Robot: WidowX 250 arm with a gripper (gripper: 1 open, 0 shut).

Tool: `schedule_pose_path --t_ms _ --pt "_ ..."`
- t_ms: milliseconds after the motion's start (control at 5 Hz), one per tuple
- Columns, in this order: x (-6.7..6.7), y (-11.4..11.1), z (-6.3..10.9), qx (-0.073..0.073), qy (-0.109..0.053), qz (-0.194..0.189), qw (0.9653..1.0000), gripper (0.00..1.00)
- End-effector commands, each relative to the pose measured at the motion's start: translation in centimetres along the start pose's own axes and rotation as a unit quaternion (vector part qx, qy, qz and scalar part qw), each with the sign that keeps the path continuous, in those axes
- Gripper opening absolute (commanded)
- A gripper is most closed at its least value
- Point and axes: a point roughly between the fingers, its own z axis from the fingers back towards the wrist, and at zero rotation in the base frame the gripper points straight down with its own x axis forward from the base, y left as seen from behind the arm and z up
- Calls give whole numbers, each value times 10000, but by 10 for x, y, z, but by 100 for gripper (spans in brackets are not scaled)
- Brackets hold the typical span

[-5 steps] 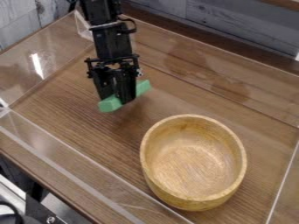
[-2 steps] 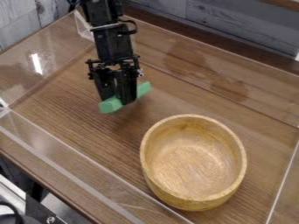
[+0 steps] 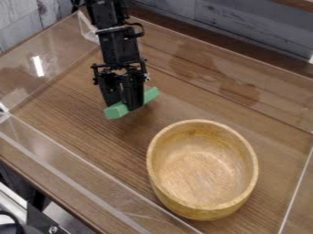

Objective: Remove the green block from inside the brown bowl and put it on the table

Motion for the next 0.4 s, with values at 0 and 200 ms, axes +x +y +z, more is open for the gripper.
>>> schedule_pose_path --t_ms 0,200 --pt "5 -2 16 73 -227 -88 9997 0" --pt "6 -2 16 44 -195 -102 9997 0"
